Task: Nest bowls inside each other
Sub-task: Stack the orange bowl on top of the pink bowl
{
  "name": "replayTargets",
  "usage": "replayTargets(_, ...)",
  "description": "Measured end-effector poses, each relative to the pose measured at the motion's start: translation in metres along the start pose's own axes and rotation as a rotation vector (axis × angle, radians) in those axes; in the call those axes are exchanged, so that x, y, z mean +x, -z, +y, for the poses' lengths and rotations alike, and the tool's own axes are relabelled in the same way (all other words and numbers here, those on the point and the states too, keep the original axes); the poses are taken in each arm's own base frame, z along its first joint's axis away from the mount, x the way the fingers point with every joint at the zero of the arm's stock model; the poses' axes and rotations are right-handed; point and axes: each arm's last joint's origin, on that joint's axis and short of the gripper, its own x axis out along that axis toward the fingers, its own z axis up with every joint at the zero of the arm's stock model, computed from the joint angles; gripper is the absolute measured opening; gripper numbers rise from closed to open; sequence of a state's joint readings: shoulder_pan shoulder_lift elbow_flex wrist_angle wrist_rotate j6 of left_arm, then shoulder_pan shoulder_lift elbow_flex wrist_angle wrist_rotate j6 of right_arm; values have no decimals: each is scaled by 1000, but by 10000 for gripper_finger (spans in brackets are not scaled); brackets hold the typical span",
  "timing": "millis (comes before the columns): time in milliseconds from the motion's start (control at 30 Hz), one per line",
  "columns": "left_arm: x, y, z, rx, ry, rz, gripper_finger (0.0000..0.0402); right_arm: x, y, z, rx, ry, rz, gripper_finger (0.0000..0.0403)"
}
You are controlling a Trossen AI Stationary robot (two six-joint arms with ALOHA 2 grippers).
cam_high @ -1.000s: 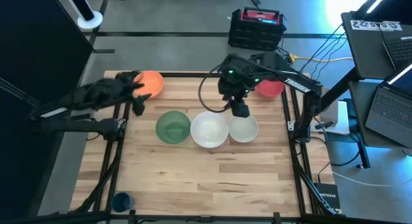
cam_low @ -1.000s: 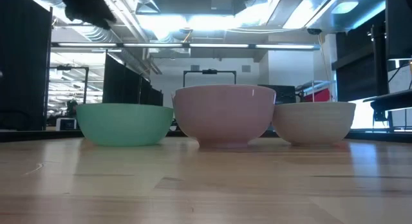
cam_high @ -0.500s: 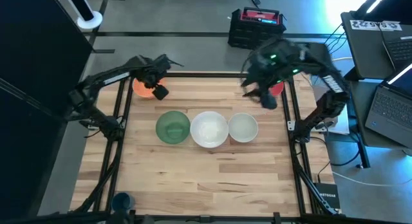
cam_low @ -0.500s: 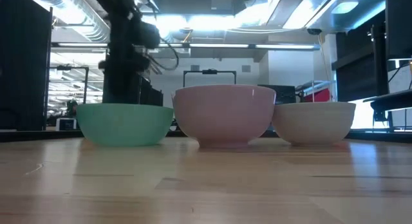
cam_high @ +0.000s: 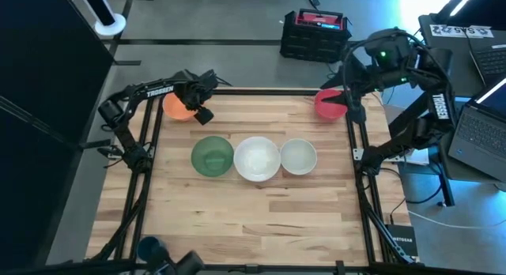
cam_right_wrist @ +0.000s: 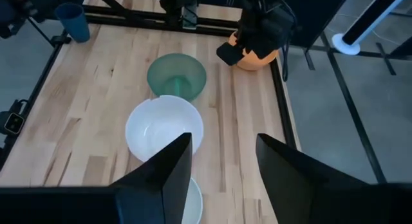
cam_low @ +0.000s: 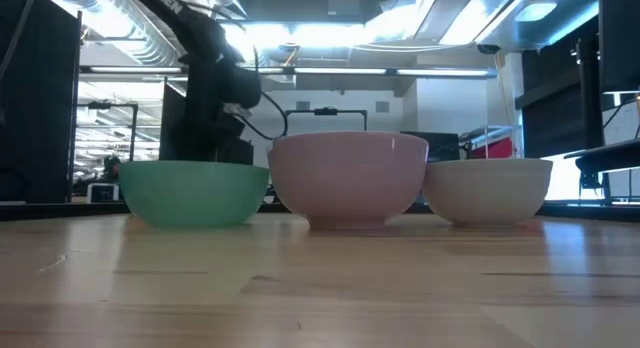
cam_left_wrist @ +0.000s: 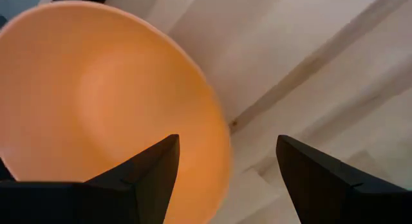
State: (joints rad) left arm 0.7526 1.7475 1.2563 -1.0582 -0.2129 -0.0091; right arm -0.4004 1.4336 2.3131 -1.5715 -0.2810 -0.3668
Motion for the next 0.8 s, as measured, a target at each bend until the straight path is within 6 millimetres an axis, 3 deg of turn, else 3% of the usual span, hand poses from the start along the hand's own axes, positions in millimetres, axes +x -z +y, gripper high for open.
replayTargets(167, 23, 0, 2, -5, 0, 68, 234, -1, 0, 1, -1, 2, -3, 159)
replayTargets(600, 14, 3, -3, 124, 4, 59, 13, -3, 8, 1, 0, 82, 46, 159)
replayTargets(667, 0, 3, -8, 164, 8, 54, 1, -2, 15, 2, 21, 113, 83, 159)
replayTargets(800, -58, 3, -28, 305, 5, -39, 0, 3, 39, 8, 99, 141, 173, 159)
